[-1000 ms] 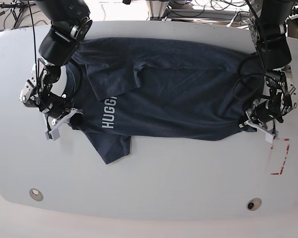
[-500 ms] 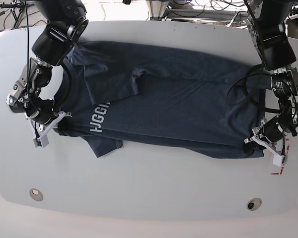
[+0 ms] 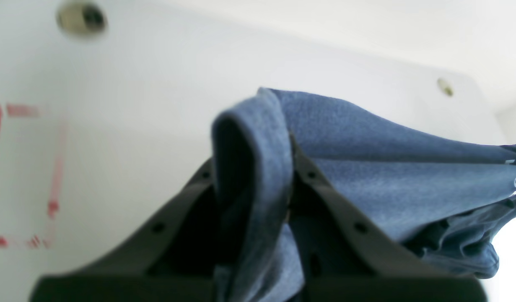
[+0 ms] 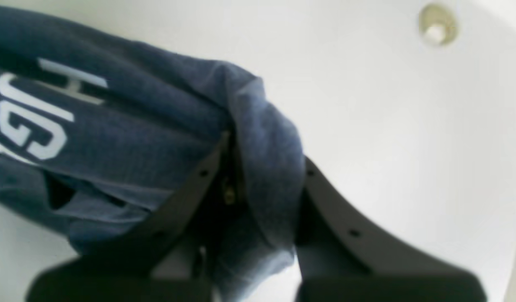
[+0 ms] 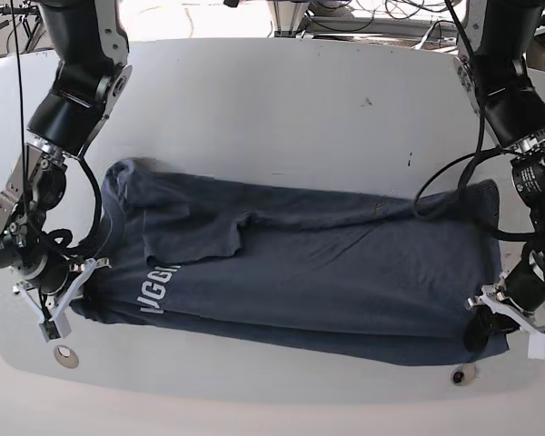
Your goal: Fold the T-shirt properly
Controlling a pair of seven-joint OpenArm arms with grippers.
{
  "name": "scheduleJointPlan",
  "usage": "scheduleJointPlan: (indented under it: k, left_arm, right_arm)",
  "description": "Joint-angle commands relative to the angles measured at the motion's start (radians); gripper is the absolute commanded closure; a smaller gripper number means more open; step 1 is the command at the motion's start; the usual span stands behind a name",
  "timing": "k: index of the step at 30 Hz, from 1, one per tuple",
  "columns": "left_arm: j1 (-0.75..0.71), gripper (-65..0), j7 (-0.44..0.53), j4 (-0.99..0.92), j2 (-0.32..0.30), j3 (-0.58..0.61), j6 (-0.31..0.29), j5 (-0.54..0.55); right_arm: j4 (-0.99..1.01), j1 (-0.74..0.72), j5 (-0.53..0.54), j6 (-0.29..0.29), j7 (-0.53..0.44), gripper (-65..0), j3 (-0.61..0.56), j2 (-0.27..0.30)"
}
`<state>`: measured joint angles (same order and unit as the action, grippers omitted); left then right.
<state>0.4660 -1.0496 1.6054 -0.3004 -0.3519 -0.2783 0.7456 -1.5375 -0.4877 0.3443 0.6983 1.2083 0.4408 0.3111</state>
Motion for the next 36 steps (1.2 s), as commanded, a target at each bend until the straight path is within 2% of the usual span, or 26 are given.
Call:
scheduleJointPlan:
  k: [1, 12, 23, 29, 36]
  left_arm:
    - [0.079, 0.0, 0.039, 0.057, -0.018, -0.006, 0.000, 0.007]
    - [0.353, 0.0, 0.036, 0.152, -0.021, -0.008, 0.000, -0.091]
    - [0.586, 0.0, 0.039, 0.148, -0.039, -0.008, 0.000, -0.151]
    - [0.618, 0.0, 0.041, 0.114, -0.041, -0.008, 0.000, -0.154]
    - [0.601, 0.0, 0.041, 0.103, -0.041, -0.011, 0.000, -0.154]
  right_arm:
    - [-0.044, -0.096, -0.003, 0.000, -0.005, -0.6, -0.035, 0.055]
    - [-0.054, -0.435, -0.001, 0.000, 0.037, -0.6, -0.219, 0.205]
    - [-0.053, -0.760, -0.003, 0.000, 0.066, -1.1, -0.394, 0.268]
    - [-0.053, -0.811, -0.003, 0.000, 0.081, -1.1, -0.408, 0.268]
    - [-0.054, -0.777, -0.003, 0.000, 0.087, -1.1, -0.402, 0.270]
